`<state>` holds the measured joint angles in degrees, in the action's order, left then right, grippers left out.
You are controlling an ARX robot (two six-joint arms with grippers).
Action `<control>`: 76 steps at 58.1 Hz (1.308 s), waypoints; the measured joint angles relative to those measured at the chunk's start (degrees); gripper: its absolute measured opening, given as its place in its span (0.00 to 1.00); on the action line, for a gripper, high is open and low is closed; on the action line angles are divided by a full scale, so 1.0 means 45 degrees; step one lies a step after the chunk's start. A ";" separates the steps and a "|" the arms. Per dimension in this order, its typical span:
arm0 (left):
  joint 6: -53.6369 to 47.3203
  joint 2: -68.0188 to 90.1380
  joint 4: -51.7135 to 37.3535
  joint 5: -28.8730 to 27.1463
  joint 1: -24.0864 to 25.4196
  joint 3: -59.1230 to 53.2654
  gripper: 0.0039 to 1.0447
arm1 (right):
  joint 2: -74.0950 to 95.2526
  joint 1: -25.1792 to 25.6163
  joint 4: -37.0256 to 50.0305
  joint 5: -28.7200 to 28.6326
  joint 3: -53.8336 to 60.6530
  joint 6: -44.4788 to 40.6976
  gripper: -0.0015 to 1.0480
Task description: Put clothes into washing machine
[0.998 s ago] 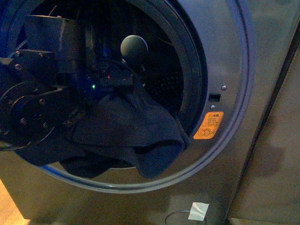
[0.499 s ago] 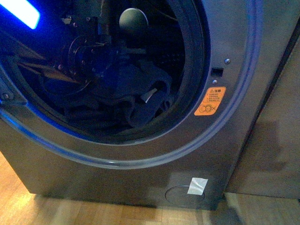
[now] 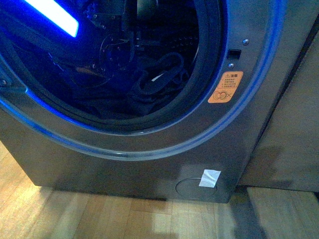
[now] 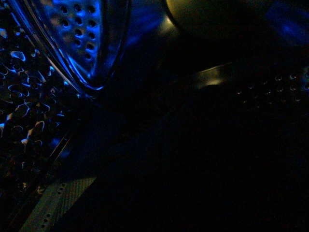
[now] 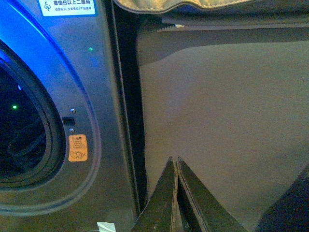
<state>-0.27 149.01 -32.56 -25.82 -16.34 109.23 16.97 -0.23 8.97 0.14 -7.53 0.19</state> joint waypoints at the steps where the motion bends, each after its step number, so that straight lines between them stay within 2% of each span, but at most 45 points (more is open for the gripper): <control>1: 0.0000 0.0049 0.0000 -0.0044 -0.0005 0.0044 0.10 | -0.0039 0.0000 0.0000 -0.0005 0.0034 0.0000 0.02; 13: 0.0078 0.0369 0.0695 -0.0024 0.0000 0.0374 0.11 | -0.0622 0.0024 -0.0029 -0.0010 0.0510 0.0000 0.02; 15: 0.0185 0.0398 0.1025 0.0053 0.0015 0.0374 0.21 | -0.0763 0.0024 -0.0068 -0.0010 0.0602 0.0000 0.02; 26: 0.0544 0.0257 0.0986 0.0112 0.0049 -0.0243 0.49 | -0.1209 0.0024 -0.0228 -0.0010 0.0850 0.0000 0.02; 28: 0.0602 0.0063 0.0797 0.0214 0.0049 -0.0699 0.57 | -0.1379 0.0024 -0.0335 -0.0010 0.0913 0.0000 0.02; 32: 0.0816 -0.0389 0.0413 0.0369 0.0044 -0.1588 0.71 | -0.2526 0.0024 -0.1787 -0.0029 0.1001 0.0000 0.02; 43: 0.1185 -0.1778 -0.0121 0.0874 0.0019 -0.3419 0.96 | -0.3283 0.0024 -0.2016 -0.0024 0.1146 0.0000 0.02; 57: 0.1462 -0.4420 -0.1171 0.1953 -0.0039 -0.6382 0.94 | -0.3696 0.0024 -0.2021 -0.0039 0.1603 0.0000 0.02; 69: 0.1724 -0.7771 -0.2482 0.3755 -0.0384 -1.1021 0.94 | -0.3706 0.0024 -0.2021 -0.0049 0.1603 0.0000 0.02; 76: 0.1515 -0.9292 -0.3065 0.4328 -0.0670 -1.2993 0.94 | -0.3706 0.0024 -0.2021 -0.0044 0.1603 0.0000 0.02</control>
<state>6.55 107.20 -46.35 -6.35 -19.35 50.76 0.30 -0.12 -0.12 -0.05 -0.32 0.19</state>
